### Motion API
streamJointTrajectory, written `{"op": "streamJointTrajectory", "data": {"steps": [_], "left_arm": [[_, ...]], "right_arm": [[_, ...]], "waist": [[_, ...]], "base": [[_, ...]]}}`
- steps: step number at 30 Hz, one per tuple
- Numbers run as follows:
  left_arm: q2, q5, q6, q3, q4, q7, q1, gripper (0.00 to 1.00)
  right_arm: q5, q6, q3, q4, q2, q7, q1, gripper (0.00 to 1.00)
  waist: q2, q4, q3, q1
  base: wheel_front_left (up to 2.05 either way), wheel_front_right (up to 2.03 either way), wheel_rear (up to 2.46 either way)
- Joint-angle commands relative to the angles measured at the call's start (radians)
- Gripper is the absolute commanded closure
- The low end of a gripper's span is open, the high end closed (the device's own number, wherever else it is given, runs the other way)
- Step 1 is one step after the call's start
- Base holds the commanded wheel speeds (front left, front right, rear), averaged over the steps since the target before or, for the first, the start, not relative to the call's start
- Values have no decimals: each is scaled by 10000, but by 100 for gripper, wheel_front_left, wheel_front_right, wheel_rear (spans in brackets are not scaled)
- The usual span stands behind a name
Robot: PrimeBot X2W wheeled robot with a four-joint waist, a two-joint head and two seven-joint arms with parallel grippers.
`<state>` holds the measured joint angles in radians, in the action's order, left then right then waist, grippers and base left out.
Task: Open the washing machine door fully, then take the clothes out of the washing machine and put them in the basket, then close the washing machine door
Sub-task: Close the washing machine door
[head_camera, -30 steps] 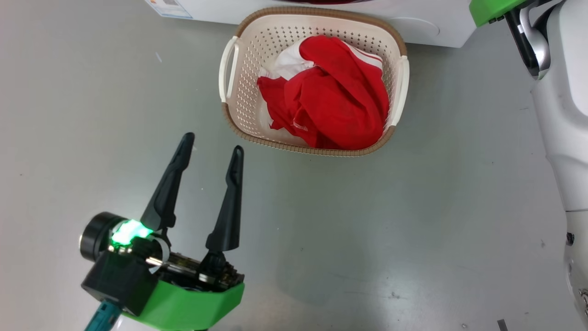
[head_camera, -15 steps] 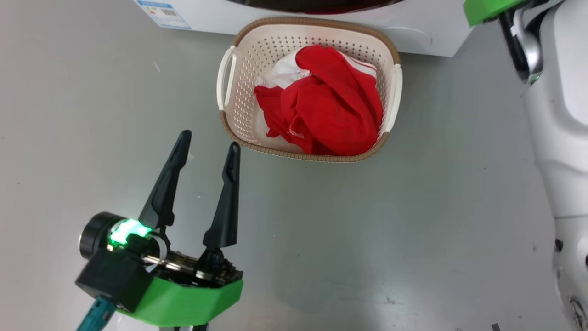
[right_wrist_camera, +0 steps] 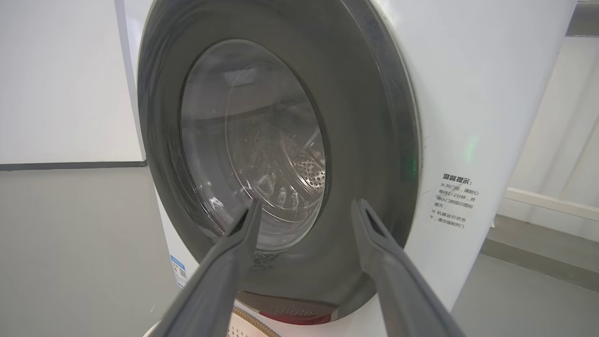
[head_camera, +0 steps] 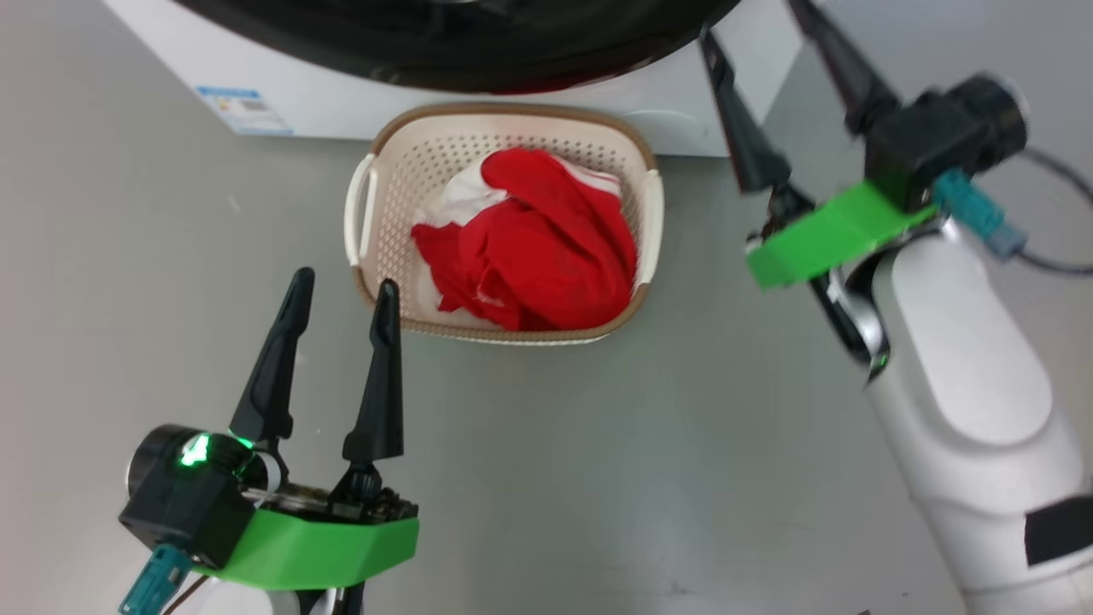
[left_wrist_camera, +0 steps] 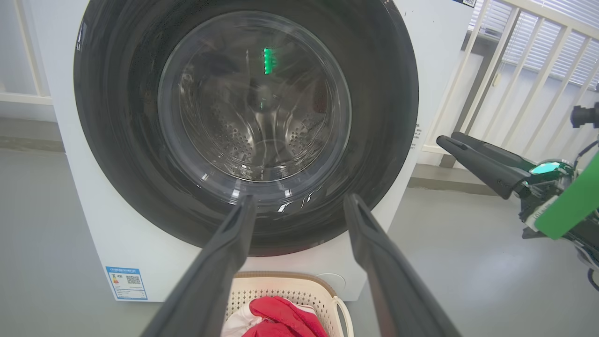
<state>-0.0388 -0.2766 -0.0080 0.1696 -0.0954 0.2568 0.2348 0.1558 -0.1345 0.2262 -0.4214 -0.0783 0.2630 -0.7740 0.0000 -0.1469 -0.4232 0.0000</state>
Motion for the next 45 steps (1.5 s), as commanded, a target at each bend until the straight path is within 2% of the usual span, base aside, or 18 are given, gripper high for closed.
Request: {"op": "streamJointTrajectory", "data": {"steps": [1, 11, 26, 45], "left_arm": [[-114, 35, 33, -389, -176, 49, -206, 0], [-114, 122, 28, -634, -79, 49, -495, 0], [-115, 538, -78, -1142, 94, 49, -1162, 0], [-131, 1028, -430, -2276, 373, 49, -2673, 0]], "right_arm": [[142, 38, 165, 480, 252, -12, 490, 0], [709, 38, 197, 1845, 278, -12, 2489, 0], [2, 38, -1417, 3570, 280, -12, 4979, 0], [-184, 38, -3005, 4426, 281, -12, 7283, 0]], "waist": [[0, 590, 566, 0], [0, 1280, 1287, 0], [0, 1800, 2431, 0], [0, 2269, 4113, 0]], "base": [[0, 0, 0], [0, 0, 0], [0, 0, 0], [0, 0, 0]]}}
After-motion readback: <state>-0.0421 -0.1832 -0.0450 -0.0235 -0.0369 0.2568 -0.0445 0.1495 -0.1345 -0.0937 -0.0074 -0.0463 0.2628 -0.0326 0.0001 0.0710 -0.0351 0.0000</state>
